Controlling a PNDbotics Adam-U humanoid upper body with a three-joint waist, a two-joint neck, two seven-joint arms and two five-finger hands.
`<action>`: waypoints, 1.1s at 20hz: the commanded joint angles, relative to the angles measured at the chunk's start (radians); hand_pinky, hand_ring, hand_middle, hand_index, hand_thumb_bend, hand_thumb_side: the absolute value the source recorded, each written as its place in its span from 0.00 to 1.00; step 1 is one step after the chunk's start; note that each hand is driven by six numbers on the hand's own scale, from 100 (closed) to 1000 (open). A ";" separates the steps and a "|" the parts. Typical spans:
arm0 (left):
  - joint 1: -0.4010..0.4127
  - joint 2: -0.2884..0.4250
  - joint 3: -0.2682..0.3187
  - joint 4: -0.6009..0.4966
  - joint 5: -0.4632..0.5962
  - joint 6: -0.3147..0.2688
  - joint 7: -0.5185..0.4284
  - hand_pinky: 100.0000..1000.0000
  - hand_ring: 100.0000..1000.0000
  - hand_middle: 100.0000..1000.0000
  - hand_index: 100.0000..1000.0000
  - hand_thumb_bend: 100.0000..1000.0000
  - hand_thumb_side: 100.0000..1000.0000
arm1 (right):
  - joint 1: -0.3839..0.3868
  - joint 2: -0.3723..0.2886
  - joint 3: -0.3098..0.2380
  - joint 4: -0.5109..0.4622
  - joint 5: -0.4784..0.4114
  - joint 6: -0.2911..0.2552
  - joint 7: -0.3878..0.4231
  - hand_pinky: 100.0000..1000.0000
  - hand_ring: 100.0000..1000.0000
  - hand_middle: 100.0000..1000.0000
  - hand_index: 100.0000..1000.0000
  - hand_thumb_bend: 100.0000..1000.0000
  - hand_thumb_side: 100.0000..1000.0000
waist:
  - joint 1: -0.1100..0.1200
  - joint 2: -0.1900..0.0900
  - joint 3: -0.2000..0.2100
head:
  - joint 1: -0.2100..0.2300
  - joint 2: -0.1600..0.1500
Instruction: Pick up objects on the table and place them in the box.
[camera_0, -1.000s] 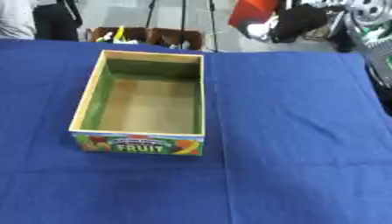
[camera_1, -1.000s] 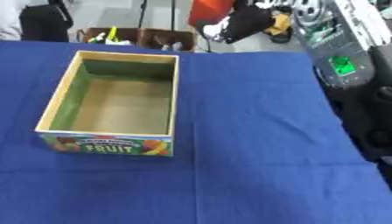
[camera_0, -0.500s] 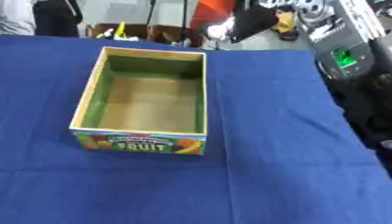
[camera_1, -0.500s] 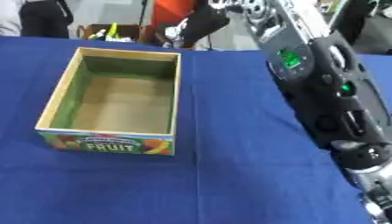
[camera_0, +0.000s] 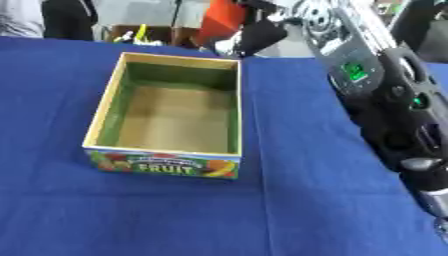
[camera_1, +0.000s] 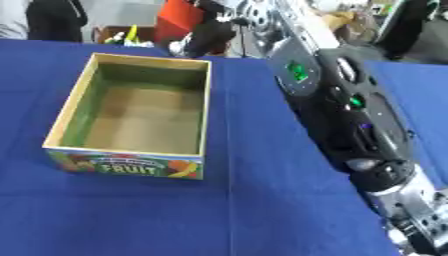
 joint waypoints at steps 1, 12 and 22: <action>-0.015 0.013 -0.002 -0.020 0.002 -0.003 0.002 0.53 0.59 0.53 0.62 0.00 0.87 | -0.031 0.022 0.004 0.027 0.045 -0.008 -0.015 0.38 0.48 0.30 0.45 0.00 0.45 | 0.004 -0.018 0.005 | -0.018 -0.017; -0.019 0.009 -0.001 -0.020 0.005 -0.004 0.002 0.53 0.59 0.53 0.62 0.00 0.87 | -0.028 0.082 0.025 0.099 0.123 -0.048 -0.035 0.38 0.49 0.31 0.45 0.00 0.45 | 0.004 -0.015 0.018 | -0.031 -0.023; -0.018 0.005 0.001 -0.020 0.007 -0.004 0.008 0.53 0.58 0.53 0.61 0.00 0.87 | 0.002 0.171 0.031 0.143 0.231 -0.035 -0.080 0.37 0.49 0.31 0.45 0.00 0.45 | 0.007 -0.017 0.022 | -0.043 -0.054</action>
